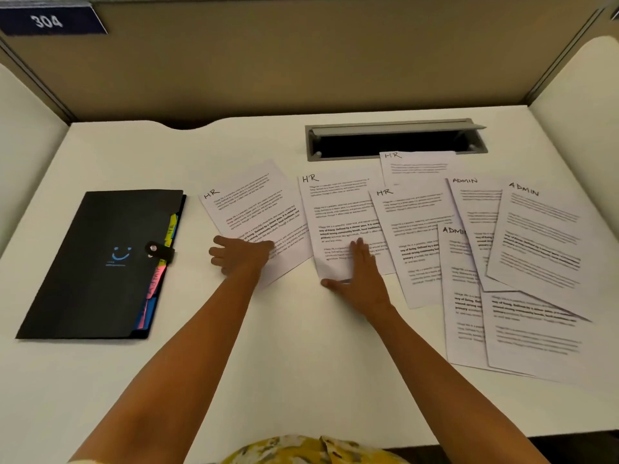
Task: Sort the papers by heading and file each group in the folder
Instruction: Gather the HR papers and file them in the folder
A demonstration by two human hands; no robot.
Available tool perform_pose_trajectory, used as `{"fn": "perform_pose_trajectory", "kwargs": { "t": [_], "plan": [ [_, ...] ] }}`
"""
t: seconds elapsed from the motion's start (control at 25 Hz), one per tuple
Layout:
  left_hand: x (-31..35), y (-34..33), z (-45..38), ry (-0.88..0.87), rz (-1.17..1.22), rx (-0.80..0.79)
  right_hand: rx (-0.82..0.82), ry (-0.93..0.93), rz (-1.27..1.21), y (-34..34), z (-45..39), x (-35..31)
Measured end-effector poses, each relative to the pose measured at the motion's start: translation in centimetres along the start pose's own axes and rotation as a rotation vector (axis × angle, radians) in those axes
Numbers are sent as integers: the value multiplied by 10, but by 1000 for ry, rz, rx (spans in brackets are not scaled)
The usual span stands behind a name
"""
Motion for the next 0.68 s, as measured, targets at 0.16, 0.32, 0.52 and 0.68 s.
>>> {"fn": "perform_pose_trajectory", "kwargs": {
  "t": [0.16,0.32,0.52,0.68],
  "plan": [
    [2,-1,2,92,60,-2,47,1,57,1,-4,4],
    [-3,-10,1,79,406,-56,204,199,34,28,-4,-4],
    [-18,-17,1,-51,399,-137,284,381,-167,42,9,-27],
    [-19,-33,24,-216,406,-379,186,528,-168,8,23,-59]
  ]
}}
Point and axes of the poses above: each hand's wrist, its own z-axis away from the middle knuckle, its own y-axis out of the back of the hand, x = y × z, the point moved 10 cm from there along -z, towards the middle knuckle, and after that the axes turned 12 degrees about -z, right-handed, at the moved point
